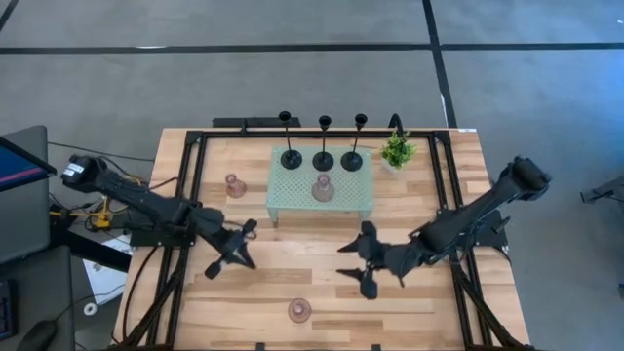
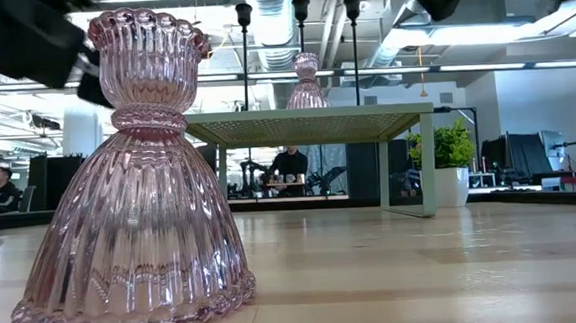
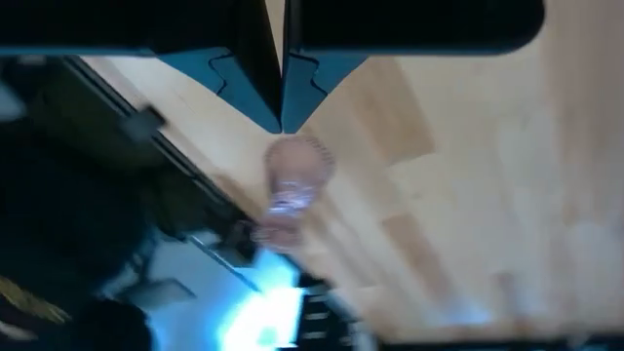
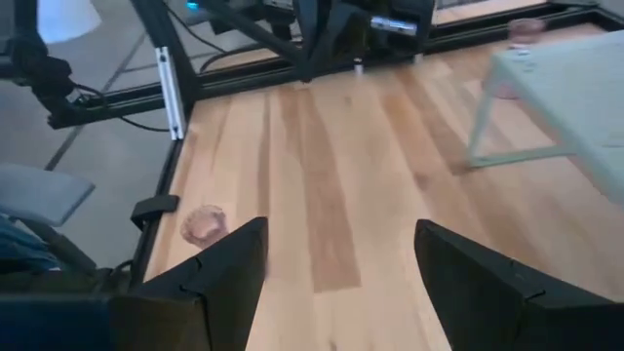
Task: Pick & Place candle stick holders
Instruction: Put the bottom glass candle holder on the shelf aligned with the other black candle holder
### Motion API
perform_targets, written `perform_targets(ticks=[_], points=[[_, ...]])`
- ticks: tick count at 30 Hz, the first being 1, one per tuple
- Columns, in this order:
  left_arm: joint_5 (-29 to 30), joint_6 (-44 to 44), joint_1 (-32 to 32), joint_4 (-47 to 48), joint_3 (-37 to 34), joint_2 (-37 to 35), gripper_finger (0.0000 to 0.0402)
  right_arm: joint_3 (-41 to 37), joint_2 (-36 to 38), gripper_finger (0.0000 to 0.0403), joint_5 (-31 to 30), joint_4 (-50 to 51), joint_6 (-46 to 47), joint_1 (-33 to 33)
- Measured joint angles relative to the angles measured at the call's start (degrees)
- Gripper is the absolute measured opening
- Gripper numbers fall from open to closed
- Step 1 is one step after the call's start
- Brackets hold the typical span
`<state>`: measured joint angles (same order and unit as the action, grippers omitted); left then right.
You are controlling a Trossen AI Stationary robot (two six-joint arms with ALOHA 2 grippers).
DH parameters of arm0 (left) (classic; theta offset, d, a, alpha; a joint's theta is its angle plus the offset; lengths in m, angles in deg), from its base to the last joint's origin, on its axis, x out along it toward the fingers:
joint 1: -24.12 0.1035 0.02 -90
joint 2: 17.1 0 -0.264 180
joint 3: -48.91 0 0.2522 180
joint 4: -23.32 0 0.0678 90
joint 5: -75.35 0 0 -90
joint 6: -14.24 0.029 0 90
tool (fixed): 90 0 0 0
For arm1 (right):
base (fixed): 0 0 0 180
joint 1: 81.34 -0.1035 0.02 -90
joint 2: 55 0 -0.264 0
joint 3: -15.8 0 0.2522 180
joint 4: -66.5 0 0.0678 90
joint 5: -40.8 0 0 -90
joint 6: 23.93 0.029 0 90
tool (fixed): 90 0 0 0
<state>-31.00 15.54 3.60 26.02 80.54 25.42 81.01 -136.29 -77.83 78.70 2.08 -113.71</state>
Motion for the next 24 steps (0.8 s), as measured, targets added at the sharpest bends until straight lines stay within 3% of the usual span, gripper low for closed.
perform_targets(ticks=[9, 18, 24], points=[[6.91, 5.74, -11.09, -1.66, 0.00, 4.52, 0.0010, 0.00, -12.07, 0.0249, 0.03, -11.30, 0.00, -1.41], [7.34, 11.89, -11.04, -10.07, 0.02, 13.24, 0.0010, -0.04, -22.24, 0.0249, 1.40, -20.05, 0.01, 0.36], [6.39, 8.85, -11.33, -24.74, 0.03, 21.83, 0.0010, -0.04, -24.00, 0.0249, 7.32, -22.11, 3.55, 2.18]])
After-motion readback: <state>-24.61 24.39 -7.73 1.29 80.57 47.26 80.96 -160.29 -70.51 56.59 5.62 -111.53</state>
